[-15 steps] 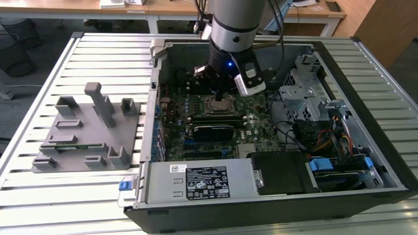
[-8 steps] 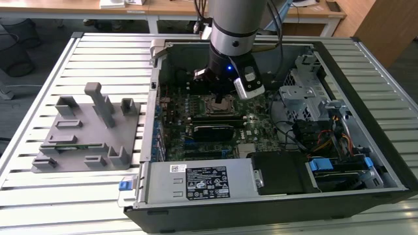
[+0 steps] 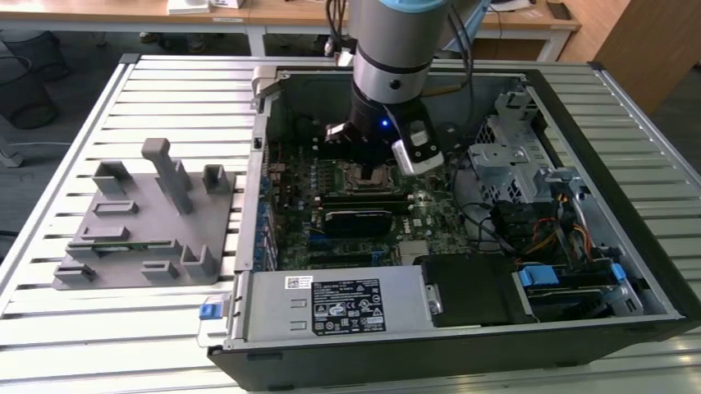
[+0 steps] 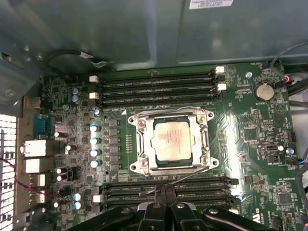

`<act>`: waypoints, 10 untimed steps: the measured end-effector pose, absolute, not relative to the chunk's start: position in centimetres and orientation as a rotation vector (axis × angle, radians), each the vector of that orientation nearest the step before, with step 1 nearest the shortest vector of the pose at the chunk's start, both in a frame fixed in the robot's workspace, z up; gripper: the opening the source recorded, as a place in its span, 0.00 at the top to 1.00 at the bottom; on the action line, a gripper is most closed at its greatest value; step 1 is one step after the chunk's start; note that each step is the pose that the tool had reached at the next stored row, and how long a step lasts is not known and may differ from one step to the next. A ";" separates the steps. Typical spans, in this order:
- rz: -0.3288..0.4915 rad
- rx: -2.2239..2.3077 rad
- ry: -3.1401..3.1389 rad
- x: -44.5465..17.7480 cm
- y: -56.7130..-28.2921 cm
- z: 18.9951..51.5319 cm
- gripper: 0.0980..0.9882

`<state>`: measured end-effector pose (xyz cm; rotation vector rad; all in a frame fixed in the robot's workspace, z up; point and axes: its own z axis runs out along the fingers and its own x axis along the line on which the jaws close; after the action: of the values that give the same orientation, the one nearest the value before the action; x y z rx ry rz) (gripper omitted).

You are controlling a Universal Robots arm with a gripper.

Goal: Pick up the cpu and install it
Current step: 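Install the second cpu locking lever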

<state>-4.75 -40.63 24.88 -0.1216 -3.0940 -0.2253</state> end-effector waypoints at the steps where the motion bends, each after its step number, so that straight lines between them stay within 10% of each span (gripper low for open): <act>1: -0.225 -0.122 -3.094 -4.7 -40.6 24.7 0.99; 10: -0.226 -0.121 -3.094 -5.4 -40.6 23.7 0.99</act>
<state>-5.37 -40.63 23.74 -0.1214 -3.0938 -0.2259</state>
